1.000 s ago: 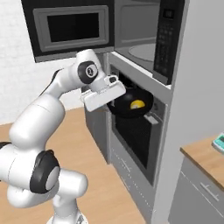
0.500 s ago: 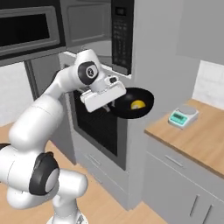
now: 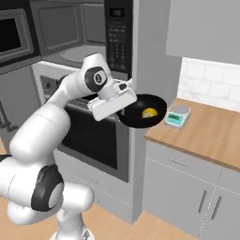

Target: Pick the lemon from the sink and place it in the bowl. Then pick the bowl and place it in the microwave. Then close the microwave door and press the start button.

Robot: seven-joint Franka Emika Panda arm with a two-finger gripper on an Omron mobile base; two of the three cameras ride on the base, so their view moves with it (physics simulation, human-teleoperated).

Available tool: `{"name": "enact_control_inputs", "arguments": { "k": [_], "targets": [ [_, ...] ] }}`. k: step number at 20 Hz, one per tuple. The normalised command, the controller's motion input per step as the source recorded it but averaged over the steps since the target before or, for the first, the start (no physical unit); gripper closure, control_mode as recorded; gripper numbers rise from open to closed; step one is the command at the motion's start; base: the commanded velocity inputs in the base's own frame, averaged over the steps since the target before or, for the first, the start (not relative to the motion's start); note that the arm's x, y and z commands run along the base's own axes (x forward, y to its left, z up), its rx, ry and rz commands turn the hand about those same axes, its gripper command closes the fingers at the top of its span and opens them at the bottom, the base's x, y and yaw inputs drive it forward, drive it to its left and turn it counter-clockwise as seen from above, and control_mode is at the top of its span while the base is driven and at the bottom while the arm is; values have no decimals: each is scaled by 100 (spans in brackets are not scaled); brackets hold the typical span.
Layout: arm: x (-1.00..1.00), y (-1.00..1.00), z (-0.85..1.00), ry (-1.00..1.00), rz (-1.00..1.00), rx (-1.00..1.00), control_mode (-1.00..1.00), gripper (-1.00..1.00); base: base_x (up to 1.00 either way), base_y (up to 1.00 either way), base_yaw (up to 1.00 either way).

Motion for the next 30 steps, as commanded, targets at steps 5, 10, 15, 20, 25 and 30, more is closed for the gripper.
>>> {"name": "enact_control_inputs", "arguments": {
  "k": [5, 10, 15, 20, 25, 30],
  "targets": [
    [0, 0, 0, 0, 0, 0, 100, 100, -5, 86, -32],
    [0, 0, 0, 0, 0, 0, 100, 100, 4, 85, -22],
    [0, 0, 0, 0, 0, 0, 100, 100, 6, 62, -20],
    [0, 0, 0, 0, 0, 0, 100, 100, 28, 23, -19],
    [0, 0, 0, 0, 0, 0, 100, 100, 27, 37, -13],
    [0, 0, 0, 0, 0, 0, 100, 100, 34, 36, -5]
  ]
}}
